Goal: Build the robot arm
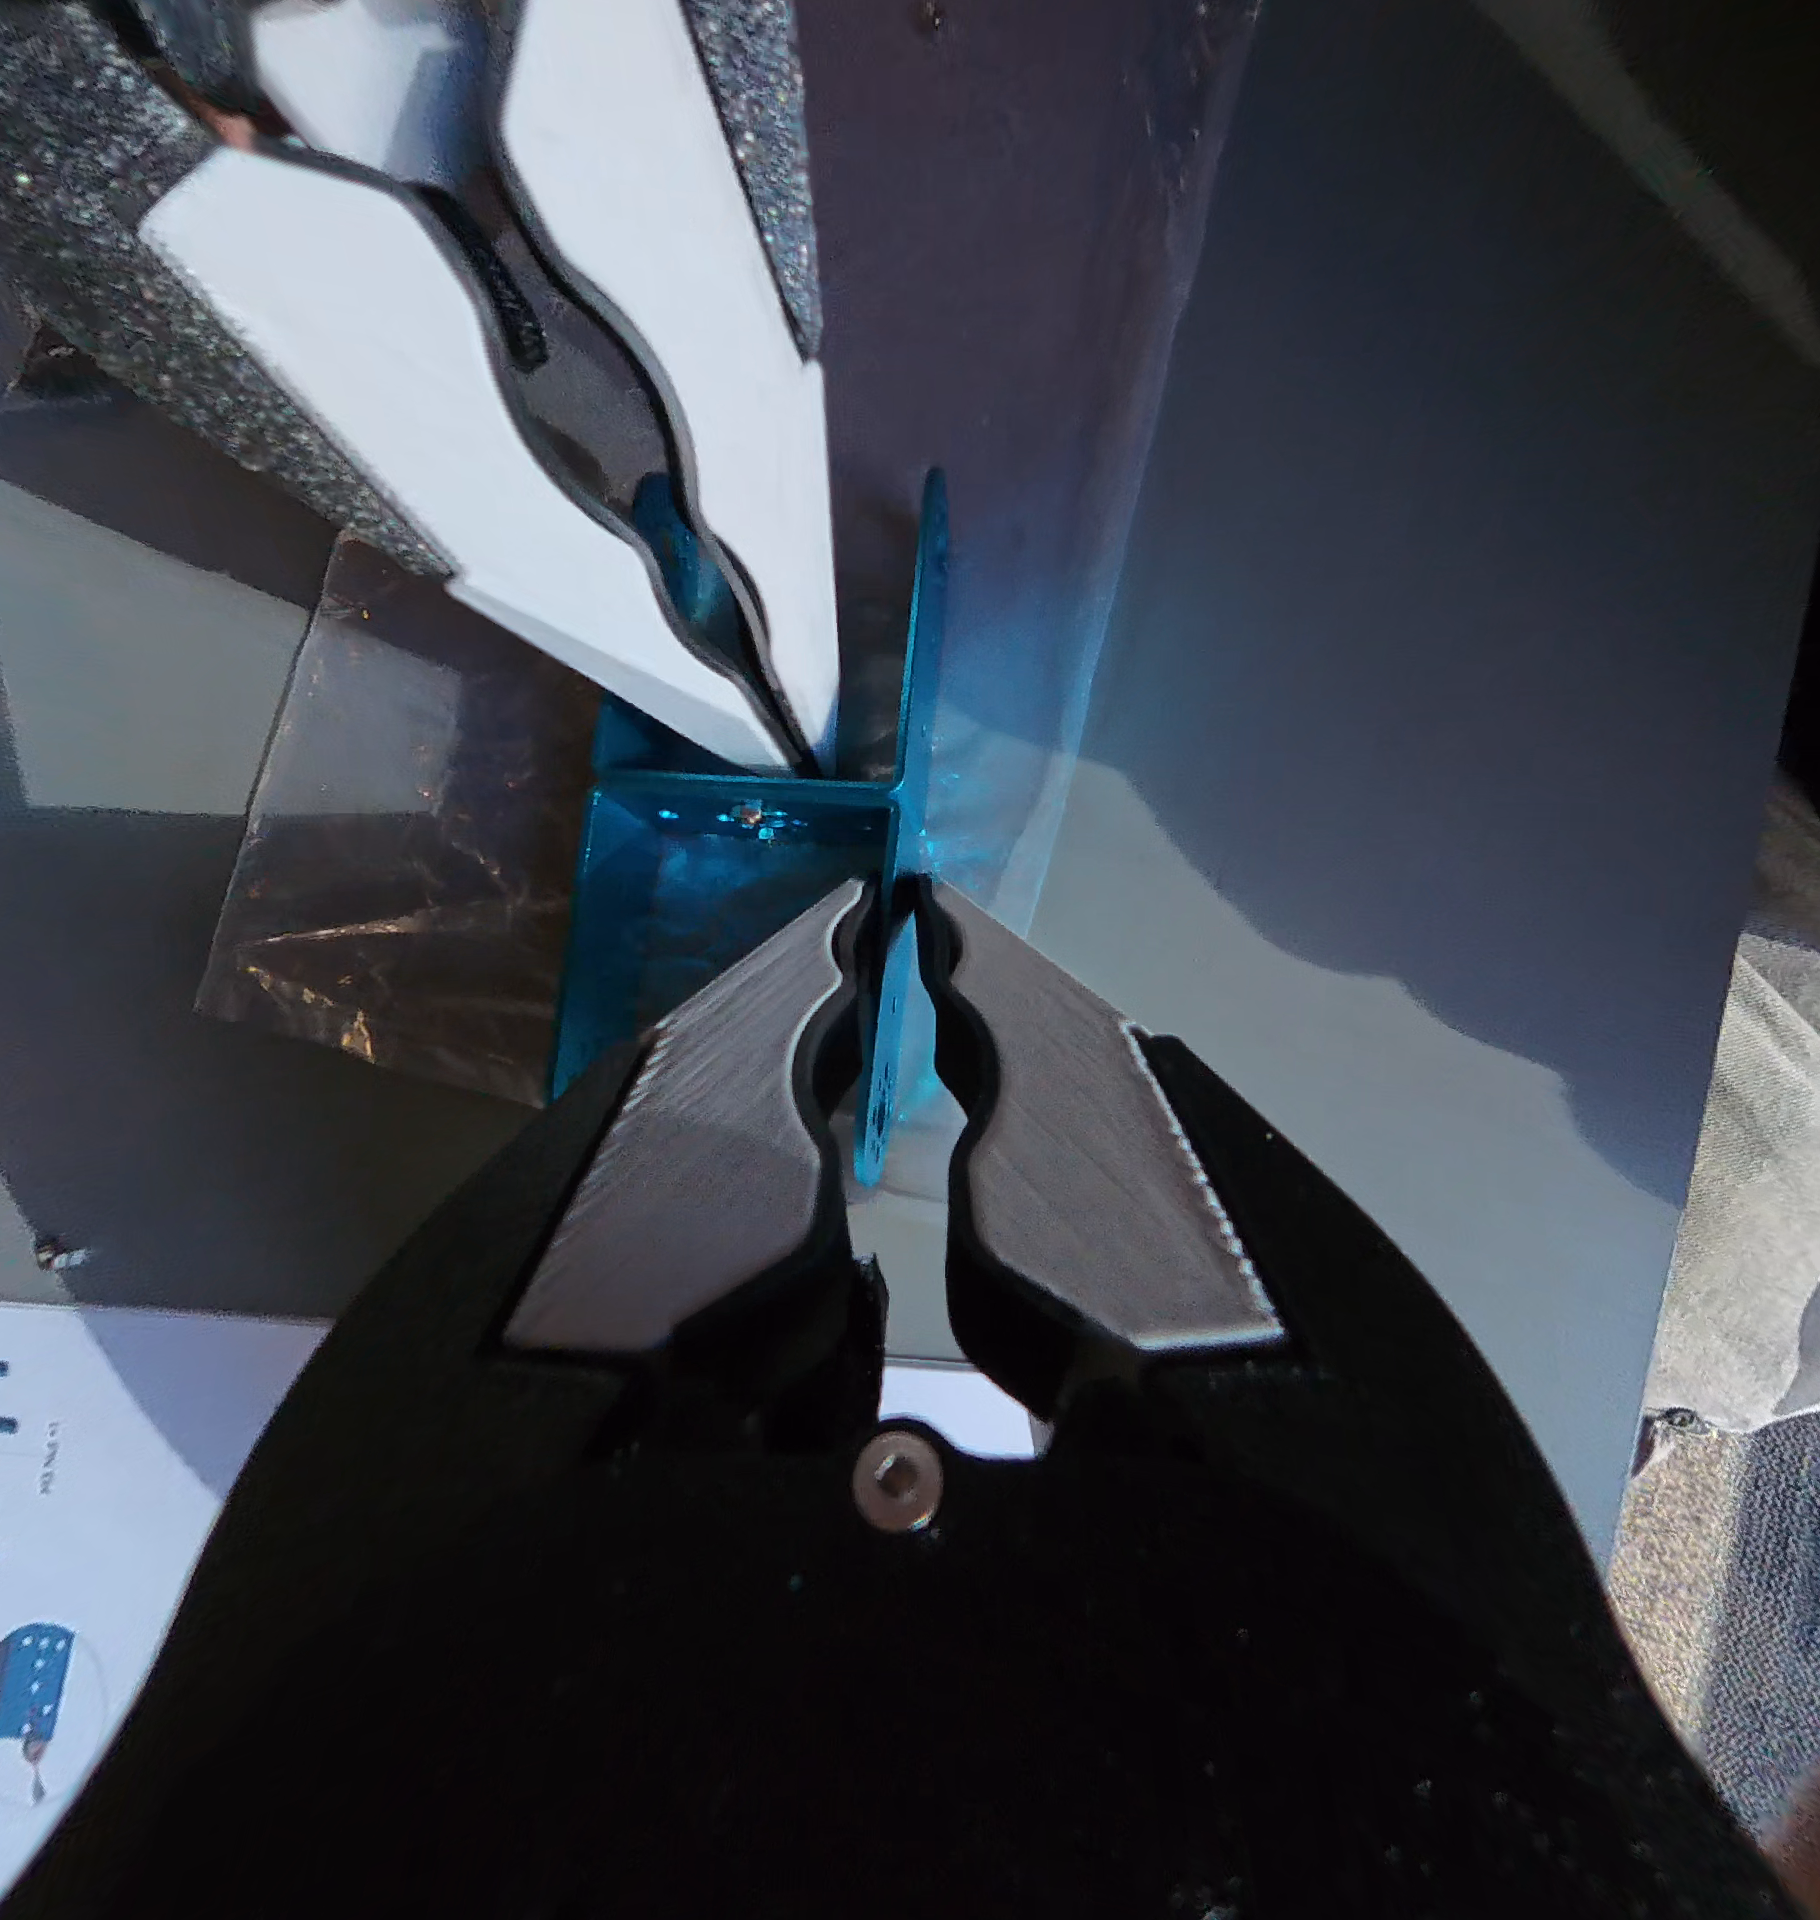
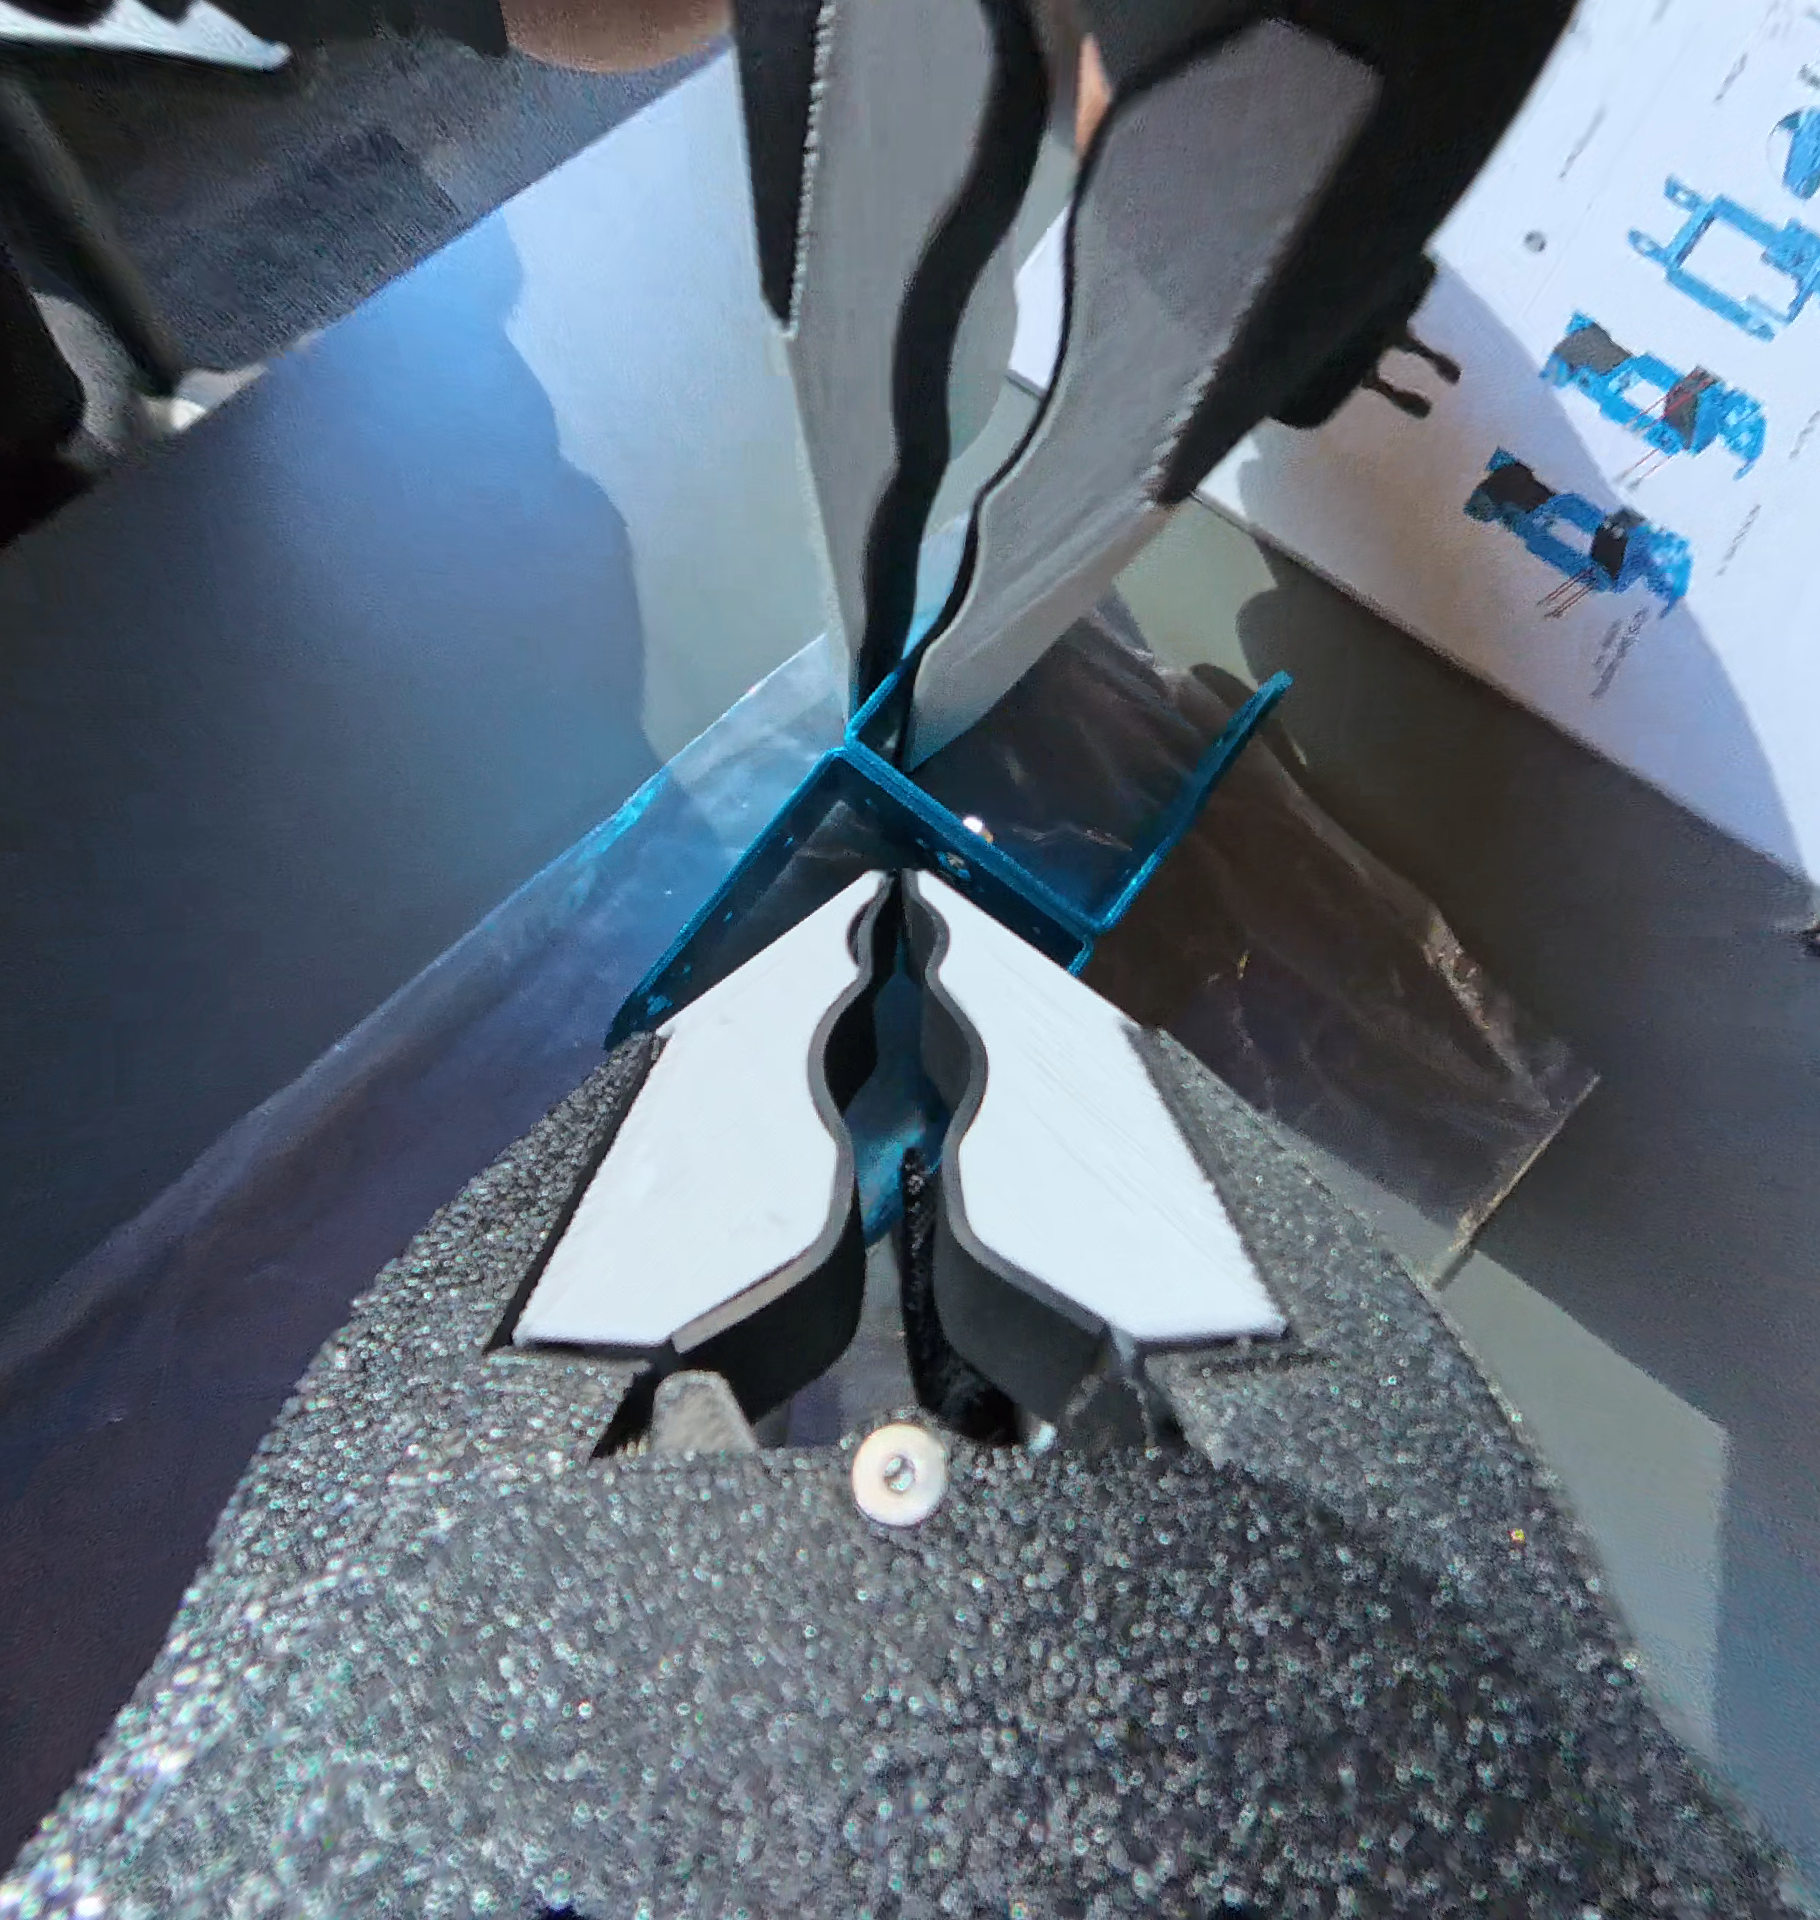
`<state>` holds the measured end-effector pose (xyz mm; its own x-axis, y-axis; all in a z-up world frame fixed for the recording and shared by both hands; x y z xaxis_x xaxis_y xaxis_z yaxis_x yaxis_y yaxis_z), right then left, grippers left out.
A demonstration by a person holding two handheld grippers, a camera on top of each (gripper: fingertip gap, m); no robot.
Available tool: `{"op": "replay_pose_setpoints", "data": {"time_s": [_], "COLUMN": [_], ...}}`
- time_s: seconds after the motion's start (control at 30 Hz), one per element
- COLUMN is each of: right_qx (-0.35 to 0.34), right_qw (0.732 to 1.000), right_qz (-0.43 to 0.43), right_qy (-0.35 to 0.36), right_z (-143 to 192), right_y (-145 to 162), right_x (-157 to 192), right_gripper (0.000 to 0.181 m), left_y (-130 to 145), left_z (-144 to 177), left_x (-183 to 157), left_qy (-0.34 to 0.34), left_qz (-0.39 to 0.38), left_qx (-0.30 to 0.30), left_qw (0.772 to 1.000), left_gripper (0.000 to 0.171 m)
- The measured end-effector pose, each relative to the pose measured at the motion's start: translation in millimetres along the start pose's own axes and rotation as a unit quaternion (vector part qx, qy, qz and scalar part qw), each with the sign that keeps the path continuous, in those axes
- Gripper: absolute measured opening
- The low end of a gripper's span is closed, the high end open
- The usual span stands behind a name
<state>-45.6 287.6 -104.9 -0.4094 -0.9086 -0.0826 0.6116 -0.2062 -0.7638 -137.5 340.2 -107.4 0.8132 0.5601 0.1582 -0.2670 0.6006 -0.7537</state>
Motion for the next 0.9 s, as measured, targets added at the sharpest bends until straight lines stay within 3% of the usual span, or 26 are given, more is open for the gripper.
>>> {"op": "replay_pose_setpoints", "data": {"time_s": [0.1, 0.27, 0.43, 0.6, 0.7, 0.9], "right_qx": [-0.023, -0.140, -0.303, -0.395, -0.393, -0.393], "right_qw": [0.999, 0.983, 0.925, 0.862, 0.837, 0.780], "right_qz": [-0.025, -0.110, -0.195, -0.254, -0.296, -0.367], "right_qy": [-0.011, -0.042, -0.125, -0.191, -0.239, -0.320], "right_z": [9.9, 50.6, 100.9, 153.1, 149.4, 118.5], "right_y": [0.7, -16.6, -44.0, -47.0, -39.5, -35.5], "right_x": [-4.8, -22.7, -29.5, -45.6, -47.5, -41.8], "right_gripper": [0.000, 0.000, 0.000, 0.000, 0.000, 0.000], "left_y": [-3.7, -12.3, -38.5, -61.7, -69.1, -79.8], "left_z": [-1.0, 5.9, 27.3, 40.5, 36.1, 23.3], "left_x": [-4.0, -0.2, 10.5, 8.0, 9.7, 4.1], "left_qy": [-0.036, -0.153, -0.302, -0.348, -0.356, -0.331], "left_qz": [-0.019, -0.041, -0.051, -0.052, -0.055, -0.069], "left_qx": [0.001, -0.036, -0.151, -0.284, -0.335, -0.341], "left_qw": [0.999, 0.987, 0.940, 0.892, 0.871, 0.877], "left_gripper": [0.000, 0.000, 0.001, 0.001, 0.001, 0.001]}}
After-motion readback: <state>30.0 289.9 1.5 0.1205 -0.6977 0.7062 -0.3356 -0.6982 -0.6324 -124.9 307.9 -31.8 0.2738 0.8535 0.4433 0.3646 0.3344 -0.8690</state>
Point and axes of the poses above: each gripper's, where its closed fingertips meet, z back along the fingers, y out of its underside, x = y × z across the jaws, the point moved 7 cm from there along z, back along the fingers, and after that the axes turned 10 degrees about -x, right-handed, at the moved point
